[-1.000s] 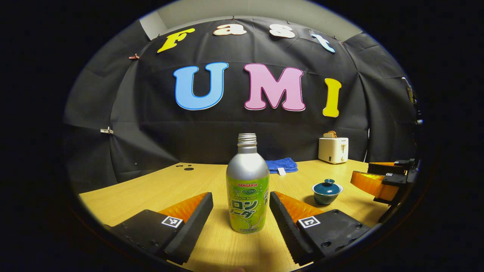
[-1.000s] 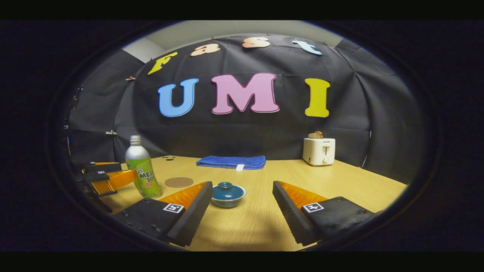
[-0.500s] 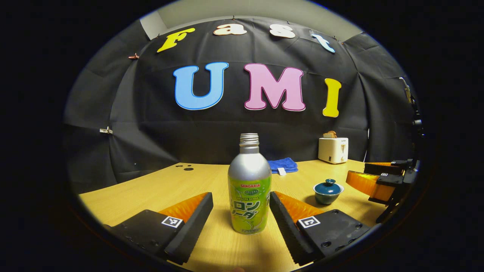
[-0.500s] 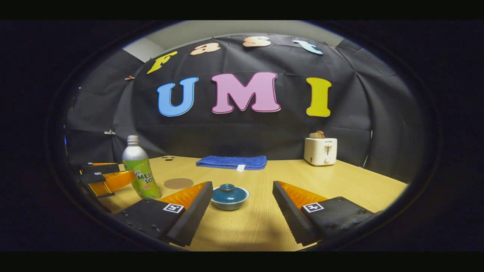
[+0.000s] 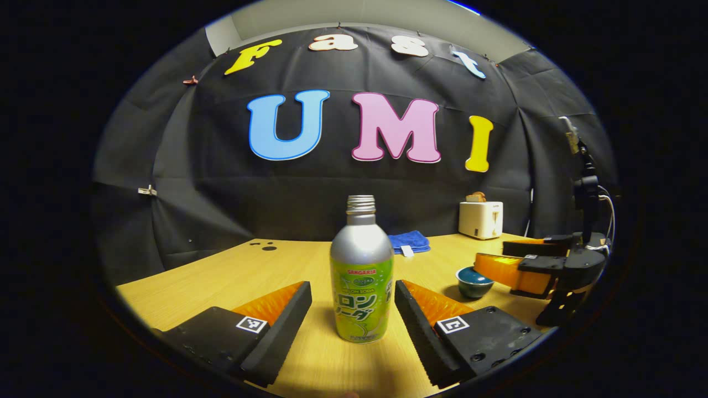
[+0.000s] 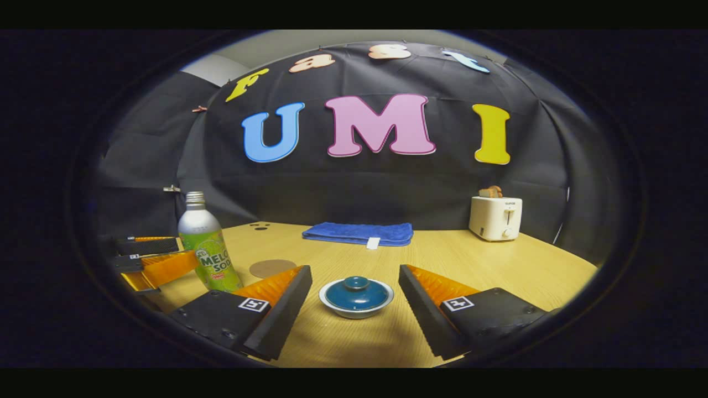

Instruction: Open the teacup lid with one hand, grasp the water bottle and pour water into the teacup with the other hand; after pouring, place the water bottle on the coaster and then close the teacup lid.

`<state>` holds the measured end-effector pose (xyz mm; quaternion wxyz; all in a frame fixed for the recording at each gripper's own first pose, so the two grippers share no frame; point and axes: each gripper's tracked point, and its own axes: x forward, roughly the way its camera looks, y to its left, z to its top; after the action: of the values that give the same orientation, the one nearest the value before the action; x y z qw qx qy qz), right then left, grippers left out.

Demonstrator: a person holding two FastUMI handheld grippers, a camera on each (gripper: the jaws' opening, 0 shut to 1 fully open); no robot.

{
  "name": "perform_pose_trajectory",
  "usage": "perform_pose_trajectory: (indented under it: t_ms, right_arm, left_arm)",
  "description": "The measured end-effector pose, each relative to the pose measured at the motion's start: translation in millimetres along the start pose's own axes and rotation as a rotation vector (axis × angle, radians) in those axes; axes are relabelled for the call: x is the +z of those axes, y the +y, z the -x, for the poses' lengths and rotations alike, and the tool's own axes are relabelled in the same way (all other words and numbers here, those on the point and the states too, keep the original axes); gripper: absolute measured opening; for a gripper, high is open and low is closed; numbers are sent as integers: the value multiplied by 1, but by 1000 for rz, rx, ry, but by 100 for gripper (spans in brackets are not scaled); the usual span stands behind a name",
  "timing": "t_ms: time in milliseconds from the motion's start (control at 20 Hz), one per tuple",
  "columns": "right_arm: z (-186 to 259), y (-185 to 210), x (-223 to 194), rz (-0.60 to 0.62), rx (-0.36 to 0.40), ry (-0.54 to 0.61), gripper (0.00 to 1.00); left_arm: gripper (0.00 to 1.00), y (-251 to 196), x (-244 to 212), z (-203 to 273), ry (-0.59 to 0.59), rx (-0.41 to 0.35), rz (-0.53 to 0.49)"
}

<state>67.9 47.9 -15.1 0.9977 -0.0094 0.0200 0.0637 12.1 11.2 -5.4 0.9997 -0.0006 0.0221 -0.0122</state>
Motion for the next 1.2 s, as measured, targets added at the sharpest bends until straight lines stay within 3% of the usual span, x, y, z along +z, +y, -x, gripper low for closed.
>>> perform_pose_trajectory:
  t_ms: [250, 400, 550, 650, 800, 850, 900, 1200]
  right_arm:
    - [-21, -7, -15, -9, -41, 108, 94]
    - [-29, -4, -19, 3, -44, 138, 83]
    - [-35, -5, -24, -5, -55, 169, 62]
    - [-38, -4, -22, -7, -58, 165, 59]
    - [-38, -4, -20, -4, -54, 154, 42]
    - [-38, -5, -20, 0, -56, 156, 41]
    - [-38, -4, -20, 6, -55, 154, 29]
    - [-34, -1, -8, -54, -15, 124, 31]
  left_arm:
    - [95, -5, 1, 3, -5, -36, 0]
    - [96, -6, -1, 4, 0, -52, 0]
    - [95, -7, -1, 5, 0, -57, 0]
    - [95, -7, -1, 4, -1, -58, -1]
    - [95, -7, -1, 4, -1, -59, -1]
    - [95, -7, -1, 4, -1, -59, -1]
    - [95, -7, -1, 4, -1, -58, -1]
    - [96, -7, -2, 1, 0, -48, 0]
